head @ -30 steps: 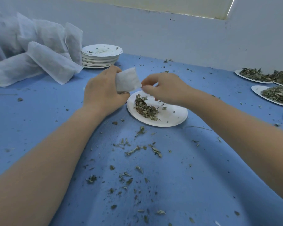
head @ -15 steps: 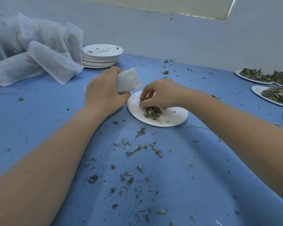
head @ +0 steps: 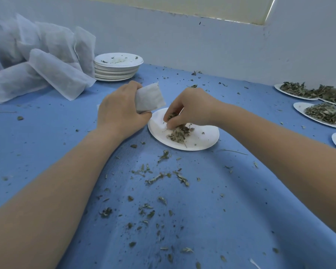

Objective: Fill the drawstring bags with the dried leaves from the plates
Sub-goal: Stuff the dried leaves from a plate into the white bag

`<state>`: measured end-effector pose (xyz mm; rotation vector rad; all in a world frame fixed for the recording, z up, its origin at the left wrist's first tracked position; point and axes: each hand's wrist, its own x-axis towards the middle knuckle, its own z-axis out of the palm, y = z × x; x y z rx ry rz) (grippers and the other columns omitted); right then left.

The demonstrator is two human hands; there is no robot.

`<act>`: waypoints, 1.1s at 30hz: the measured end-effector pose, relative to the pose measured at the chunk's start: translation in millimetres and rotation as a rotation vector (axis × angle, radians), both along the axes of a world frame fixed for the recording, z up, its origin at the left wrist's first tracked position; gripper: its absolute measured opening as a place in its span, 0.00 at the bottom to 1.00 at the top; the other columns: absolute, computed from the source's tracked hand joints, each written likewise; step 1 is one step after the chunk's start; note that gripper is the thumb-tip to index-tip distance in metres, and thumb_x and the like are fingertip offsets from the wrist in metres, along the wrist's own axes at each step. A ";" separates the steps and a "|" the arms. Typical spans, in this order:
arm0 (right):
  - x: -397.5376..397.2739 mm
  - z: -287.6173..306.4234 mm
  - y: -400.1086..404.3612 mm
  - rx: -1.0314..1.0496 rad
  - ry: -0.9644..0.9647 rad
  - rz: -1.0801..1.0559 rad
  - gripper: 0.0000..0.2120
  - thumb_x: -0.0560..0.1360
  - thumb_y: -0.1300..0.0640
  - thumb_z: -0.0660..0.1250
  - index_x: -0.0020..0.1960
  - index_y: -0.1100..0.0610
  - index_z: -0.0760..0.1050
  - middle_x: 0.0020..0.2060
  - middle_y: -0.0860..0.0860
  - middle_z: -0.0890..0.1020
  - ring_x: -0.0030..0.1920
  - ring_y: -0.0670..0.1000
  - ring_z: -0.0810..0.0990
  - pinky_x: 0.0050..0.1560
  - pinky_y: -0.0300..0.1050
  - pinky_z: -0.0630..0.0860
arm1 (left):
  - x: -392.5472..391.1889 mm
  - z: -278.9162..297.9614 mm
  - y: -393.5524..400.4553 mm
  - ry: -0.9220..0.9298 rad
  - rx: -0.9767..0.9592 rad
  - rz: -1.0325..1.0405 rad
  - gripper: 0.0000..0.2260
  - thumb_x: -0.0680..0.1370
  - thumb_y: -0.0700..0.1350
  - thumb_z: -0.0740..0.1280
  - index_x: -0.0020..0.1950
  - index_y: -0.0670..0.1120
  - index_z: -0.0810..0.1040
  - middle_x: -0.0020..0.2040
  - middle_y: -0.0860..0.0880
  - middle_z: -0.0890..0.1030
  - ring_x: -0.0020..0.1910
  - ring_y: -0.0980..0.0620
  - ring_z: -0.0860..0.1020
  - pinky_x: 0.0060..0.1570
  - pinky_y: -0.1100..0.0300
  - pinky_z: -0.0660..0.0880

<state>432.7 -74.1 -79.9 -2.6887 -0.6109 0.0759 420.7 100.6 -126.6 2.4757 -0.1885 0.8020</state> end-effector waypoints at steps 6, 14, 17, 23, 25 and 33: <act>-3.3 12.1 -18.2 0.733 0.014 -0.157 0.05 0.68 0.65 0.74 0.43 0.58 0.82 0.32 0.48 0.84 0.33 0.45 0.83 0.36 0.30 0.76 | 0.8 -0.2 -0.6 0.010 0.003 -0.021 0.18 0.68 0.46 0.70 0.57 0.45 0.72 0.52 0.47 0.78 0.49 0.43 0.74 0.42 0.57 0.64; -6.2 5.6 11.7 1.235 -0.091 -0.316 0.07 0.68 0.64 0.75 0.43 0.56 0.82 0.37 0.51 0.84 0.38 0.48 0.83 0.51 0.44 0.80 | -1.4 2.2 -9.4 0.028 -0.040 -0.065 0.19 0.67 0.46 0.71 0.56 0.47 0.72 0.49 0.49 0.77 0.46 0.47 0.72 0.41 0.57 0.65; -7.3 -1.6 20.1 1.180 -0.187 -0.360 0.07 0.67 0.62 0.75 0.42 0.51 0.82 0.38 0.49 0.85 0.42 0.49 0.84 0.53 0.46 0.79 | -2.0 2.8 -14.0 0.049 -0.135 -0.068 0.18 0.66 0.47 0.71 0.55 0.49 0.72 0.45 0.52 0.75 0.43 0.49 0.71 0.40 0.56 0.67; -17.1 -9.8 27.0 1.003 -0.376 -0.285 0.06 0.68 0.59 0.75 0.43 0.50 0.83 0.33 0.37 0.81 0.39 0.37 0.80 0.48 0.32 0.76 | -1.9 4.6 -17.8 0.084 -0.343 -0.093 0.20 0.61 0.53 0.66 0.51 0.51 0.72 0.39 0.56 0.75 0.39 0.54 0.73 0.37 0.58 0.70; -19.7 -10.2 25.7 0.981 -0.400 -0.246 0.07 0.68 0.60 0.75 0.44 0.50 0.83 0.34 0.37 0.80 0.39 0.37 0.80 0.49 0.34 0.77 | 0.3 4.3 -16.2 0.093 -0.397 -0.083 0.18 0.61 0.52 0.67 0.49 0.52 0.72 0.38 0.58 0.76 0.37 0.61 0.73 0.34 0.64 0.69; -17.8 -7.1 10.5 0.854 -0.281 -0.107 0.09 0.68 0.63 0.75 0.46 0.53 0.84 0.39 0.45 0.85 0.42 0.43 0.83 0.51 0.42 0.79 | -0.8 6.3 -12.1 0.085 -0.419 -0.122 0.16 0.63 0.53 0.71 0.47 0.54 0.72 0.36 0.59 0.75 0.35 0.71 0.72 0.31 0.73 0.66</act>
